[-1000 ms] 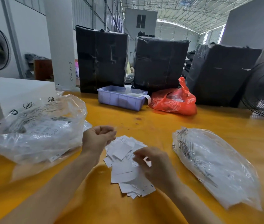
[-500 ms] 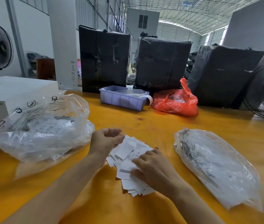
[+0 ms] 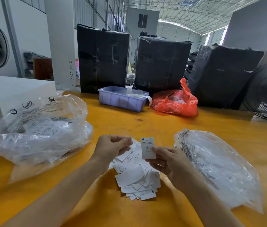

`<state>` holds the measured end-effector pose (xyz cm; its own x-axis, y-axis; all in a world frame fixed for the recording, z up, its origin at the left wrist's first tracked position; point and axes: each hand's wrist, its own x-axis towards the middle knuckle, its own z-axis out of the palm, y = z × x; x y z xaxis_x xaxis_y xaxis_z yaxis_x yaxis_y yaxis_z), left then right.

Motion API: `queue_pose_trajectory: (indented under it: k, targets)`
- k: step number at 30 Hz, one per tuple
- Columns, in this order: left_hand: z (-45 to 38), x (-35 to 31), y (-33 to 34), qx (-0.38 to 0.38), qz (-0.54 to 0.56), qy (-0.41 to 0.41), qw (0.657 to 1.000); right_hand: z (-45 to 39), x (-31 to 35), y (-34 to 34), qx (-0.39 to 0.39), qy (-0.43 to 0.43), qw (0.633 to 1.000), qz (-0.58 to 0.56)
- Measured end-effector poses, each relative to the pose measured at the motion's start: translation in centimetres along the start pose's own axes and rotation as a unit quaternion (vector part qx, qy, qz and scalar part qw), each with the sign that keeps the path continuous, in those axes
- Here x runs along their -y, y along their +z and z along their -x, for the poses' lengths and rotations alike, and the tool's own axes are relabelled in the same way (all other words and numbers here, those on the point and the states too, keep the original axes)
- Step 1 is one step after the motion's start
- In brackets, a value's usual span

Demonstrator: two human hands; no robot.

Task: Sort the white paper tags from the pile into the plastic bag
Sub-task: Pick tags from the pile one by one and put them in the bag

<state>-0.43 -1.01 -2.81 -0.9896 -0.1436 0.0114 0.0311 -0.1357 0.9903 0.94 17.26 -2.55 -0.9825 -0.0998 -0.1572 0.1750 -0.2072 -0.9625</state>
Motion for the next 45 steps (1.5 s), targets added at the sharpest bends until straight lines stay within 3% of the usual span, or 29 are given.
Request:
queue_pose_trajectory:
  k: [5,8,13,25,40,45]
  targets:
    - [0.6,0.1,0.6,0.038,-0.006,-0.02,0.999,0.2,0.1,0.3,0.014,-0.024,0.999,-0.047]
    - [0.9,0.2,0.8,0.059,-0.019,-0.016,0.998,0.3,0.2,0.2,-0.035,-0.126,0.991,0.012]
    - [1.0,0.3,0.9,0.09,-0.041,-0.015,0.995,0.7,0.5,0.1,-0.094,-0.333,0.92,0.185]
    - [1.6,0.2,1.3,0.126,-0.095,-0.015,0.987,0.6,0.0,0.0,-0.116,-0.448,0.804,0.374]
    - [1.5,0.1,1.1,0.15,-0.1,-0.037,0.983,0.3,-0.1,-0.3,-0.042,-0.342,0.868,0.358]
    - [1.7,-0.1,1.1,0.16,-0.074,-0.03,0.984,0.2,0.3,-0.5,-0.09,-0.365,0.872,0.313]
